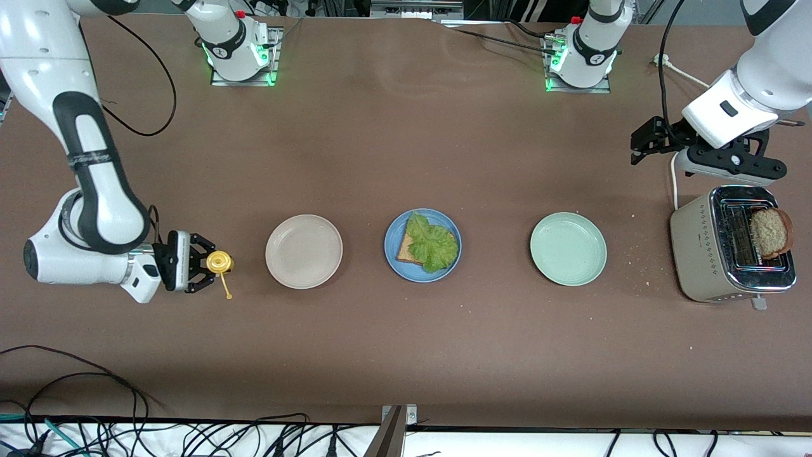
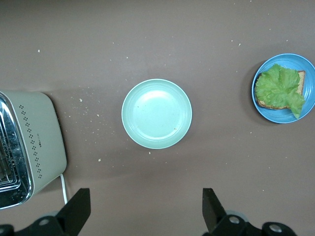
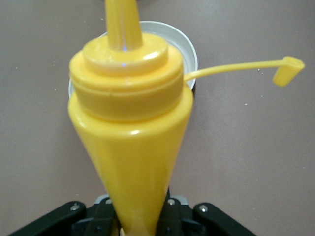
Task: Make sandwich in blue plate with both arms
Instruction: 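Lift the mustard bottle with the right gripper over the blue plate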
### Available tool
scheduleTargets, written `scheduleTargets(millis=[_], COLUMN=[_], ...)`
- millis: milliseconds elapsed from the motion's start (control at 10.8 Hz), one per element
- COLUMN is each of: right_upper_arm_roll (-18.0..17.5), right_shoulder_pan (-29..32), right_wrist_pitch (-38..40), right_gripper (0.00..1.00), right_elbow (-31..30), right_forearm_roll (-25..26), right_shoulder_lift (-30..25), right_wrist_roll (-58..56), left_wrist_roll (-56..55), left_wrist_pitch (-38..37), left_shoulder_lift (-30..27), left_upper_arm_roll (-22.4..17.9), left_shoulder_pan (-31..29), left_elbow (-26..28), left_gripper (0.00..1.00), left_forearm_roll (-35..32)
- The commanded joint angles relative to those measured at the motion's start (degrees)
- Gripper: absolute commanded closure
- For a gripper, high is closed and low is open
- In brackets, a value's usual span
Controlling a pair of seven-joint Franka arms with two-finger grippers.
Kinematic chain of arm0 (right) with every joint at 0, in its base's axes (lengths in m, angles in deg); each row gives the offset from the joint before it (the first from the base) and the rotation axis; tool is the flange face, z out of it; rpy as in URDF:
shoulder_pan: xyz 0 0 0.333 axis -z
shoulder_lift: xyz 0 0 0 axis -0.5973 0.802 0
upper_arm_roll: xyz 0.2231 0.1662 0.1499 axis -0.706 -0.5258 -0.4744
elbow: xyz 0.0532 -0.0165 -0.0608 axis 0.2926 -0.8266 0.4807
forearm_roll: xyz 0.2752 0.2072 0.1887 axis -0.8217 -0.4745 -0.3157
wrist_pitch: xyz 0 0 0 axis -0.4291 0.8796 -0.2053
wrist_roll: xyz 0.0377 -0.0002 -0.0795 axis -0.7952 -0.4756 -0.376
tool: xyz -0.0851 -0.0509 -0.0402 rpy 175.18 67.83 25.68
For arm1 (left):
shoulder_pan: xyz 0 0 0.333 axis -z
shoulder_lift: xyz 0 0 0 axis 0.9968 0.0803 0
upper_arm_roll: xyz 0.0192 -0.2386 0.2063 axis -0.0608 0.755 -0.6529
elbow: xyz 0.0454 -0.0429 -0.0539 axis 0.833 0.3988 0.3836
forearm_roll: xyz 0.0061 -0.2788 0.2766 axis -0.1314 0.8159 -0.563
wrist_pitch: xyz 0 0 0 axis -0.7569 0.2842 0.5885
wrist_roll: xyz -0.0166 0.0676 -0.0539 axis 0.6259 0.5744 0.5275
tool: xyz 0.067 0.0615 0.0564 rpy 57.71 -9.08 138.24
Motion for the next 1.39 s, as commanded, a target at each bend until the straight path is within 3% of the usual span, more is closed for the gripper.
scheduleTargets(millis=[0,557,928,1299], right_upper_arm_roll=[0.1,1.7,11.4,21.4], right_shoulder_pan=[-5.8,-18.7,-34.4,-49.4], right_wrist_pitch=[-0.8,3.1,8.2,13.4], right_gripper=[1.00,1.00,1.00,1.00], right_elbow=[-1.3,-1.3,0.1,4.2], right_forearm_roll=[9.3,22.1,23.3,26.4], right_shoulder_lift=[-5.2,-9.1,-8.9,-5.6], right_wrist_roll=[16.0,42.0,57.0,64.8], left_wrist_roll=[0.6,0.6,0.6,0.6], left_wrist_pitch=[-0.9,-0.9,-0.9,-0.9], left_shoulder_lift=[-0.4,-0.4,-0.4,-0.4], left_upper_arm_roll=[0.0,0.0,0.0,0.0], left_shoulder_pan=[-0.1,-0.1,-0.1,-0.1], left_elbow=[-0.5,-0.5,-0.5,-0.5], left_gripper=[0.00,0.00,0.00,0.00], left_forearm_roll=[0.7,0.7,0.7,0.7])
